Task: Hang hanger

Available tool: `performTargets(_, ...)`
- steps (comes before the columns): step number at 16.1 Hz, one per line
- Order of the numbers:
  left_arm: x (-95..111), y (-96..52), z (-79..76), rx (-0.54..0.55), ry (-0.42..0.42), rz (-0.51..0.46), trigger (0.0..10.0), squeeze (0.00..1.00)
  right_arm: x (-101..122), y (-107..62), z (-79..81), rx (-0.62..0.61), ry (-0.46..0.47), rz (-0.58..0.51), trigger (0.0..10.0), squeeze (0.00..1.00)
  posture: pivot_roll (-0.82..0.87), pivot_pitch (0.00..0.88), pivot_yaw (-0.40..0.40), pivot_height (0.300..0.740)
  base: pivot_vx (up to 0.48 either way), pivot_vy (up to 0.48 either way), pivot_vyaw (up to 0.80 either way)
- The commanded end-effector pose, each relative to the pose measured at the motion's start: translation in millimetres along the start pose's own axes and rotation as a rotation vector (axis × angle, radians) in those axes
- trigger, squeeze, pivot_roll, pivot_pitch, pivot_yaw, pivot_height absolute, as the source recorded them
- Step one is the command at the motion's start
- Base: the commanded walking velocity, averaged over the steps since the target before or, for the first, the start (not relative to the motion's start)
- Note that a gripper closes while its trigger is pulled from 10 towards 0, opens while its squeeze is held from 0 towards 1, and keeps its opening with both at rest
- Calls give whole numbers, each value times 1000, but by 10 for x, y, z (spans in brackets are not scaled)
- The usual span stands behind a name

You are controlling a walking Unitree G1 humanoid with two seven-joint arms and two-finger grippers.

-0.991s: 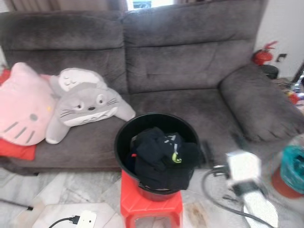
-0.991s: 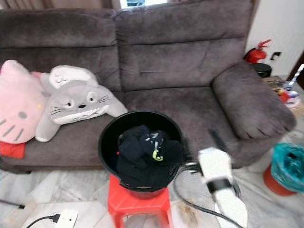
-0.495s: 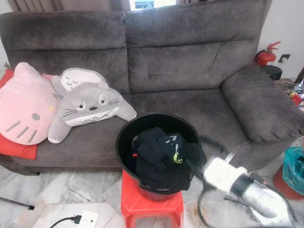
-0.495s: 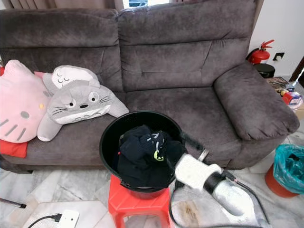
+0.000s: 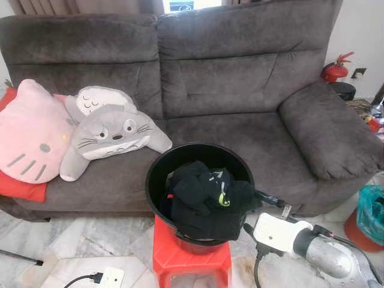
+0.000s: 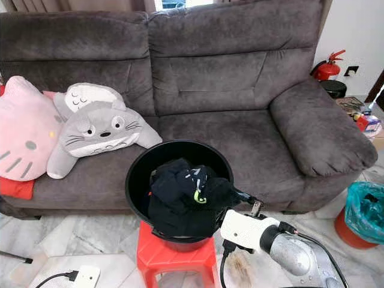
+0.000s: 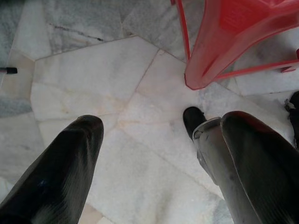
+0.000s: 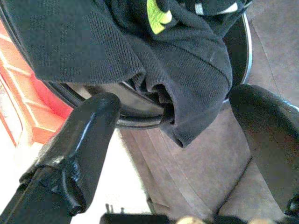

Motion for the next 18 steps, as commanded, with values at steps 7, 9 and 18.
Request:
performTargets(7, -85, -21, 24, -2, 22, 25, 10000, 0, 100, 101, -211, -123, -52, -15, 10000, 0, -219, 0, 80, 740, 0, 0, 0)
performTargets(9, -95, -24, 34, 1, 20, 28, 10000, 0, 96, 134, -191, -116, -56, -15, 10000, 0, -215, 0, 78, 740, 0, 0, 0)
performTargets(18, -100, -26, 47, 7, 9, 28, 10000, 0, 177, 140, -261, -135, -67, -57, 10000, 0, -215, 0, 73, 740, 0, 0, 0)
Point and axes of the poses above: a point about 5 cm out from each wrist's last joint towards the gripper, its own y axis pointing out of the wrist towards the gripper, its own x axis along the axis of the wrist's last joint, z = x × y, the point moved 3 cm from there along y, pointing out of the wrist towards the gripper, and after that the axes turned 9 degrees about y, right-handed, at the moved point
